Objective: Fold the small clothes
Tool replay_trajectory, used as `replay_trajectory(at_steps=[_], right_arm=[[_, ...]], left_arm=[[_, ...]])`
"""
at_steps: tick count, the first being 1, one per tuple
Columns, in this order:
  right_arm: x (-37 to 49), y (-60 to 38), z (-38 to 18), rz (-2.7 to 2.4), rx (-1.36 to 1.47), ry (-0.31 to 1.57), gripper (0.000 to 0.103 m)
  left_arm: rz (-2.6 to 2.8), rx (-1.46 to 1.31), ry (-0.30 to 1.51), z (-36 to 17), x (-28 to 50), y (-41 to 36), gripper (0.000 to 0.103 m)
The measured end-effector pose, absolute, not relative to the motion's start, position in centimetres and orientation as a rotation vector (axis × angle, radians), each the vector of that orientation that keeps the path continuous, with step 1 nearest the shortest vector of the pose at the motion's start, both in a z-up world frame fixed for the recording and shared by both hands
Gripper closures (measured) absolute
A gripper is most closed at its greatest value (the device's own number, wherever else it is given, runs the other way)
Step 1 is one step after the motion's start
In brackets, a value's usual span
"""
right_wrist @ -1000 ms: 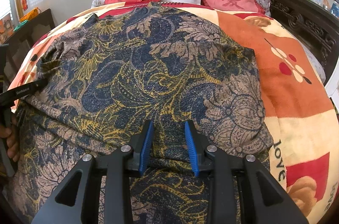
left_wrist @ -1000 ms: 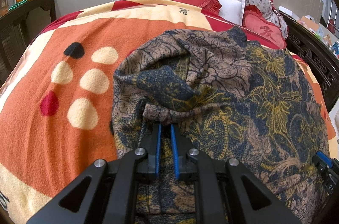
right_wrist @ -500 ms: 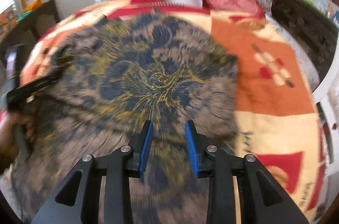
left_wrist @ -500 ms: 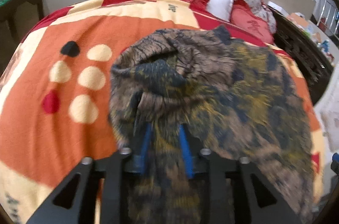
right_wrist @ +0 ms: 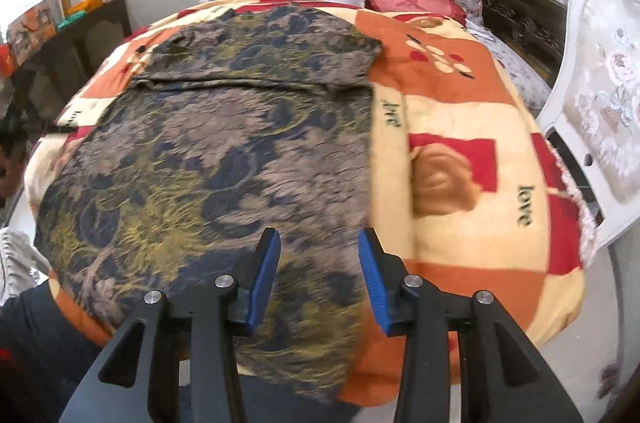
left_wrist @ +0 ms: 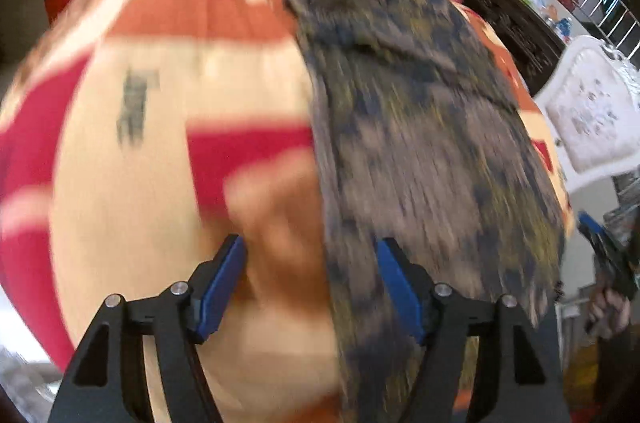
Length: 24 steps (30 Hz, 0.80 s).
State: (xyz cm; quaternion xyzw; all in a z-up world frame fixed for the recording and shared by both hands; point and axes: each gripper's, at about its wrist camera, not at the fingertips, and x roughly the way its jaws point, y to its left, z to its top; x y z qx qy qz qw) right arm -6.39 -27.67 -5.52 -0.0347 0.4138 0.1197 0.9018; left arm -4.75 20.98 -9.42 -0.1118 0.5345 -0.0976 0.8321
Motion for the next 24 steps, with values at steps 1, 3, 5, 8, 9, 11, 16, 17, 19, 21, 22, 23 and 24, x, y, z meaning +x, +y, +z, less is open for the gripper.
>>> replay_trajectory(at_steps=[1,3,5,8,9,11,16,17,19,21,22,23,24], right_arm=[[-6.5,-27.2,-5.7,0.259,-0.051,0.843,0.046],[-6.4,-26.5,-5.8,0.272,-0.014,0.829,0.046],[-6.3,-25.7,-5.8,0.270,-0.015,0.817,0.046],[-6.3,-24.7,-5.7,0.288,-0.030,0.801,0.046],[-6.3,-24.5,-5.6,0.296,-0.035,0.796,0.046],[-6.5,-24.3,-5.3,0.296,-0.048,0.787,0.047],[-7.7,-25.0,-4.5,0.270,-0.052,0.778,0.046],[-8.2,-25.3,-4.4,0.255,-0.059,0.777,0.047],[-8.9,-26.0,-4.5,0.239,-0.069,0.784,0.047],[-9.9,-26.9,-5.0,0.219,-0.068,0.809,0.047],[-10.4,-27.4,-5.5,0.209,-0.060,0.825,0.047],[-10.7,-27.9,-5.9,0.205,-0.049,0.840,0.047],[-11.2,-28.7,-6.4,0.194,-0.029,0.859,0.047]], left_arm=[[-0.227,-0.246,1.125,-9.3,-6.3,20.6,0.031],[-0.291,-0.266,1.123,-9.2,-8.8,19.7,0.031],[-0.345,-0.292,1.134,-9.5,-10.4,19.3,0.031],[-0.404,-0.336,1.147,-10.4,-11.8,19.1,0.031],[-0.411,-0.344,1.134,-10.4,-11.9,19.2,0.031],[-0.448,-0.411,1.135,-10.4,-11.9,19.8,0.033],[-0.517,-0.491,1.140,-10.6,-11.9,20.6,0.054],[-0.528,-0.507,1.143,-10.7,-11.9,20.7,0.059],[-0.531,-0.511,1.142,-10.8,-12.1,20.9,0.063],[-0.537,-0.512,1.142,-10.9,-12.3,21.0,0.068],[-0.534,-0.514,1.142,-11.0,-12.5,21.1,0.069],[-0.529,-0.515,1.141,-11.0,-12.5,21.2,0.071],[-0.524,-0.516,1.139,-11.1,-12.6,21.3,0.072]])
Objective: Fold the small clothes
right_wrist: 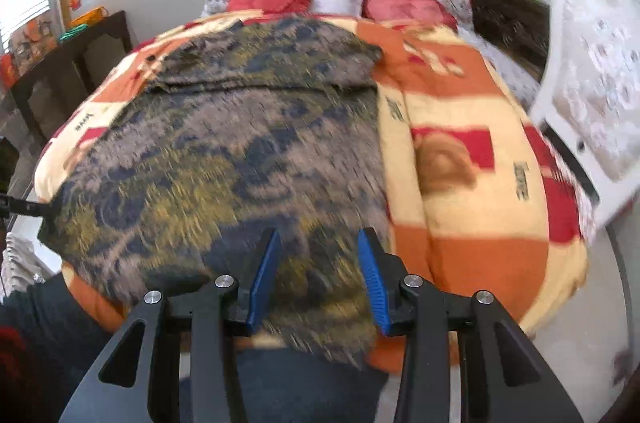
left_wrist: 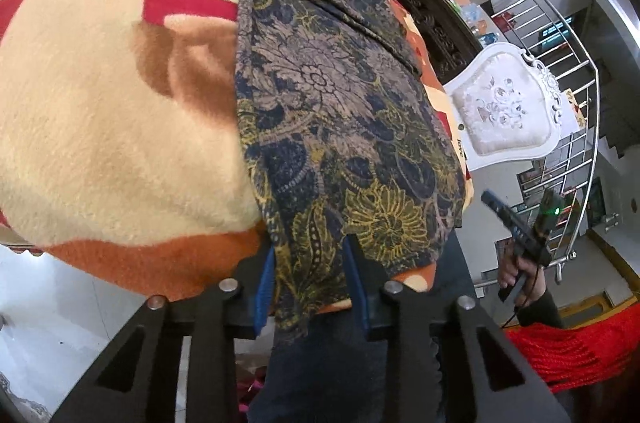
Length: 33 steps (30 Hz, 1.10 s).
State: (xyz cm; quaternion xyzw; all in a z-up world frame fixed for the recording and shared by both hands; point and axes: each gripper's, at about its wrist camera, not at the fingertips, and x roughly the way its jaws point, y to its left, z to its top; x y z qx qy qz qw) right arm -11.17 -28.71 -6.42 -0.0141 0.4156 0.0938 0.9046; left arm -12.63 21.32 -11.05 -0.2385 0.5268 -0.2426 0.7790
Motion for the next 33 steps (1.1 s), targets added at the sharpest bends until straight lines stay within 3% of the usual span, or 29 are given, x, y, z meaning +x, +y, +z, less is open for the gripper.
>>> replay_trajectory(at_steps=[4,7,21,22,25,33], right_arm=[[-13.0,-31.1,-8.3,0.153,0.026,0.902,0.046],[-14.1,-32.6,-9.4,0.140,0.078,0.909,0.046],[-12.4,-34.0,-15.0,0.301,0.306,0.986,0.047],[-12.5,-34.2,-14.9,0.299,0.317,0.971,0.049],[-12.9,-34.7,-14.5,0.333,0.364,0.960,0.079],[-16.1,-35.5,-8.2,0.364,0.318,0.820,0.081]], left_arm=[[-0.493,-0.463,1.135,-10.9,-12.8,20.6,0.077],[-0.448,-0.400,1.145,-10.8,-12.7,20.0,0.098],[-0.393,-0.386,1.110,-9.4,-12.9,19.2,0.100],[-0.391,-0.389,1.108,-9.4,-12.9,19.1,0.100],[-0.380,-0.392,1.092,-9.2,-12.8,18.9,0.100],[-0.409,-0.438,0.970,-5.4,-14.6,21.1,0.101]])
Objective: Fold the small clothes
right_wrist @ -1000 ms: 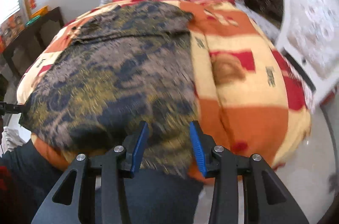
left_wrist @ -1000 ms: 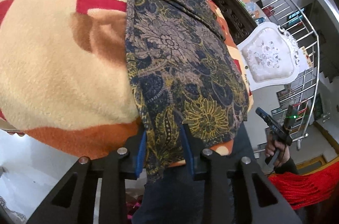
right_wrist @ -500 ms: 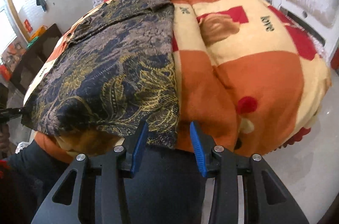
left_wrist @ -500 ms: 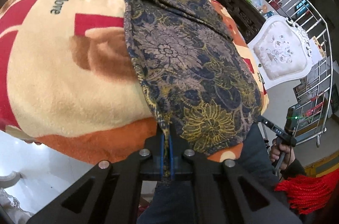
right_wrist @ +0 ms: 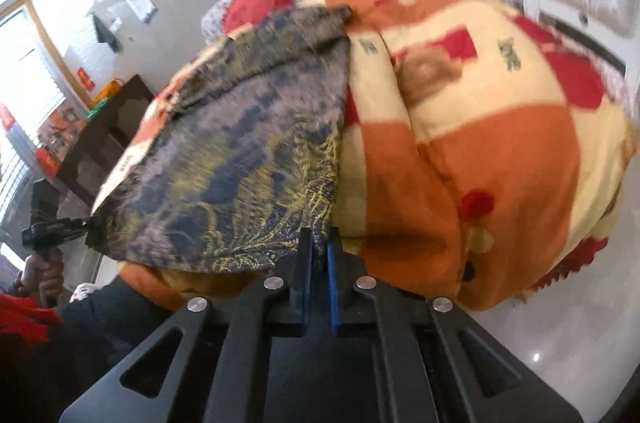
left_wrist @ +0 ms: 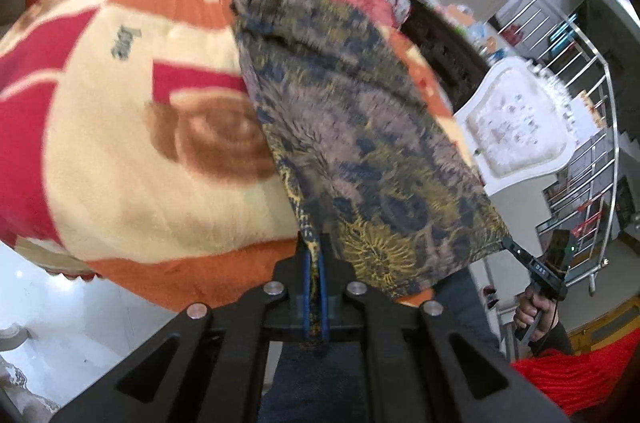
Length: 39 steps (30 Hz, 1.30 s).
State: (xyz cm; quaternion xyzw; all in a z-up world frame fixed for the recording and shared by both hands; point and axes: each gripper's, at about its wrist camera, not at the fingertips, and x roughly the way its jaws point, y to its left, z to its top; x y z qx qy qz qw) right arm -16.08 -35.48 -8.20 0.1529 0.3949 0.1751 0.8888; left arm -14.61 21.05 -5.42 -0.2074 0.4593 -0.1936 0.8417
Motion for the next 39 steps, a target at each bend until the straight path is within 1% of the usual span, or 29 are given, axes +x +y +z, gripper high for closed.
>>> replay_trajectory(at_steps=[7,11,16,19,21,25,28,32,35,39], right_arm=[[-18.4,-33.2,1.6,0.491,0.193,0.628,0.081],[-20.4,-33.3,6.3,0.514,0.168,0.528,0.081],[-21.7,-35.7,8.8,0.513,0.253,0.466,0.081],[-21.9,-36.9,9.7,0.510,0.305,0.429,0.081],[-20.9,-36.9,9.6,0.488,0.306,0.432,0.081],[-15.7,-36.3,8.1,0.452,0.311,0.455,0.081],[-9.6,-35.5,6.7,0.383,0.294,0.488,0.081],[0.7,-34.7,4.1,0.306,0.318,0.558,0.081],[7.4,-34.3,1.5,0.267,0.346,0.634,0.081],[12.9,-33.9,-1.3,0.234,0.391,0.699,0.081]], left_arm=[[-0.496,-0.565,0.726,2.1,-17.2,25.1,0.101],[-0.583,-0.566,0.661,5.2,-18.9,26.0,0.101],[-0.664,-0.513,0.623,7.6,-20.8,24.7,0.100],[-0.630,-0.505,0.619,7.7,-20.2,24.4,0.100],[-0.534,-0.512,0.655,6.4,-17.8,24.2,0.100],[-0.380,-0.569,0.683,3.9,-11.4,24.1,0.100],[-0.276,-0.587,0.687,2.5,-4.9,24.0,0.100],[-0.178,-0.567,0.719,0.4,4.5,23.1,0.100],[-0.134,-0.540,0.737,-1.2,9.9,22.5,0.100],[-0.064,-0.497,0.772,-3.5,15.1,22.1,0.100]])
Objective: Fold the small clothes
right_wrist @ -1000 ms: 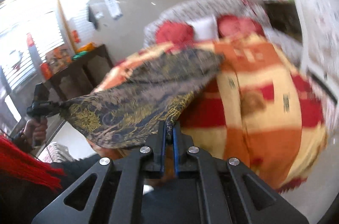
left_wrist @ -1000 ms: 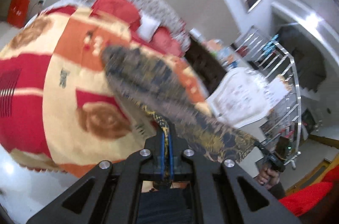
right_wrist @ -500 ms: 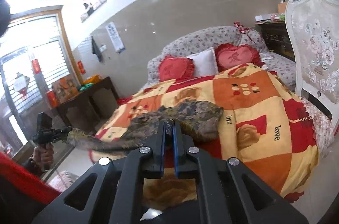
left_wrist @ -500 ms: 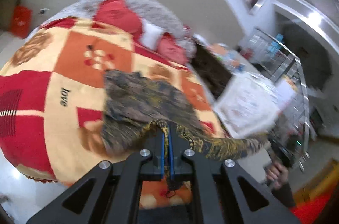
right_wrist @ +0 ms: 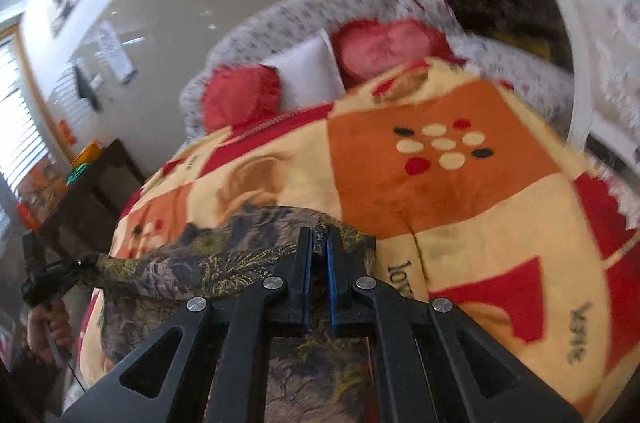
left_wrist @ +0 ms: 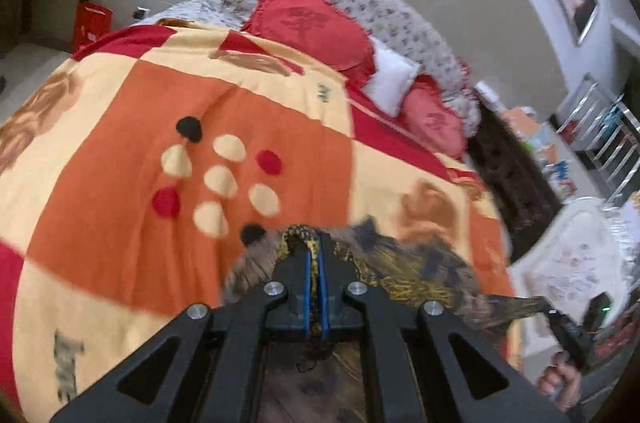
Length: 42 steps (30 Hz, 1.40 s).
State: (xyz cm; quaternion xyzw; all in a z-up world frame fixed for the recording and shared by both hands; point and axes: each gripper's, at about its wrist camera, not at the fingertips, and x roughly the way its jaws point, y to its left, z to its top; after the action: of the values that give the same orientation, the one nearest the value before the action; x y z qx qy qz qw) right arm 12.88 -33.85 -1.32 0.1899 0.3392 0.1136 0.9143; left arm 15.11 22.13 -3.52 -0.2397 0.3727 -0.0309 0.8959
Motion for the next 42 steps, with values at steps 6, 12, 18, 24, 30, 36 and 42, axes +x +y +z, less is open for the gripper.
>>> replay_trajectory(at_steps=[6,12,18,24,30,36,42], right_arm=[[18.5,-33.9,-5.4,0.189,0.444,0.796,0.081],[18.1,-34.8,-6.7,0.211,0.515,0.870,0.076],[13.8,-35.6,-2.2,0.143,0.342,0.795,0.072],[14.0,-29.0,-2.2,0.197,0.172,0.864,0.066],[18.6,-23.8,-9.1,0.113,0.066,1.132,0.065],[23.0,-23.7,-8.9,0.102,0.020,1.090,0.046],[23.1,-27.1,-4.1,0.107,0.102,0.863,0.046]], left_arm=[[0.012,-0.367,0.891,-8.3,19.5,21.1,0.096],[0.007,-0.332,0.928,-8.8,18.7,22.0,0.067],[0.159,-0.237,0.792,-4.6,13.7,22.9,0.067],[-0.067,-0.070,0.884,-6.0,11.9,12.1,0.077],[-0.001,0.008,1.025,-10.9,15.0,8.6,0.074],[0.128,-0.004,0.992,-8.2,23.4,12.1,0.073],[0.194,-0.087,0.915,-5.9,23.2,16.2,0.063]])
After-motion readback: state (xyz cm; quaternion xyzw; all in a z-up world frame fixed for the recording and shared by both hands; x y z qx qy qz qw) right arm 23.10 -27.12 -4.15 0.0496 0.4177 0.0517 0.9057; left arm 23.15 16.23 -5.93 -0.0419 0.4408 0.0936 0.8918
